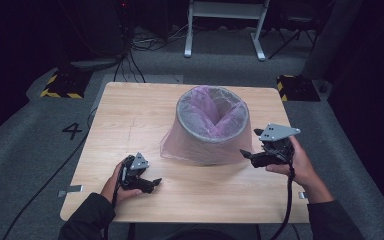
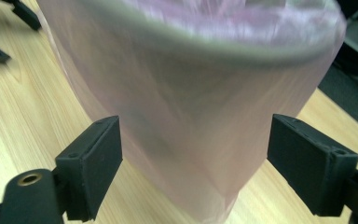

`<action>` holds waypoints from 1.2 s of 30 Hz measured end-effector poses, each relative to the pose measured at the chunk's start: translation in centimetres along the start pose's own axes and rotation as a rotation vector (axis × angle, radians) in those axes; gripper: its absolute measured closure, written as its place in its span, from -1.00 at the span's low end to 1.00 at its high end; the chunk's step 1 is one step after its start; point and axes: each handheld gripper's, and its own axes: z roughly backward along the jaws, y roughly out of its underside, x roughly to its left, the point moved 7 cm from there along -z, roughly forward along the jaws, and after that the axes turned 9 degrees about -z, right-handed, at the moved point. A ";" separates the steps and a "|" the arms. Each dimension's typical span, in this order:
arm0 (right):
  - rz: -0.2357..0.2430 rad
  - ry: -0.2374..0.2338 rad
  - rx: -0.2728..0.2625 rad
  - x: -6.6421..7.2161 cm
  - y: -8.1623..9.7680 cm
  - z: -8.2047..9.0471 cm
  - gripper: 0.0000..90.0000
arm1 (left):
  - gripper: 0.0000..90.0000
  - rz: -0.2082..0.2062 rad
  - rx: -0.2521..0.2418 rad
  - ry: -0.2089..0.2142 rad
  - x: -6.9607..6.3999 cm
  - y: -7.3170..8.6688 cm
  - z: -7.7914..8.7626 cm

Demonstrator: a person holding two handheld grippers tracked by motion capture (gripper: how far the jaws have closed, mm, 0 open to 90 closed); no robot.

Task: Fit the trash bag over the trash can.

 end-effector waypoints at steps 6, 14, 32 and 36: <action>0.024 0.016 0.067 -0.1 2.8 -1.1 -0.60 | -0.69 0.001 -0.002 -0.002 0.0 0.0 0.0; 0.010 0.040 0.139 -0.5 7.0 -2.9 -0.60 | -0.69 0.004 -0.001 -0.004 0.0 0.0 0.0; -0.116 0.032 0.180 -1.0 14.5 -4.4 -0.60 | -0.69 0.003 0.000 -0.009 0.0 0.0 0.0; -0.161 0.016 0.160 -1.1 15.4 -4.0 -0.59 | -0.69 0.003 0.000 -0.008 0.0 0.0 0.0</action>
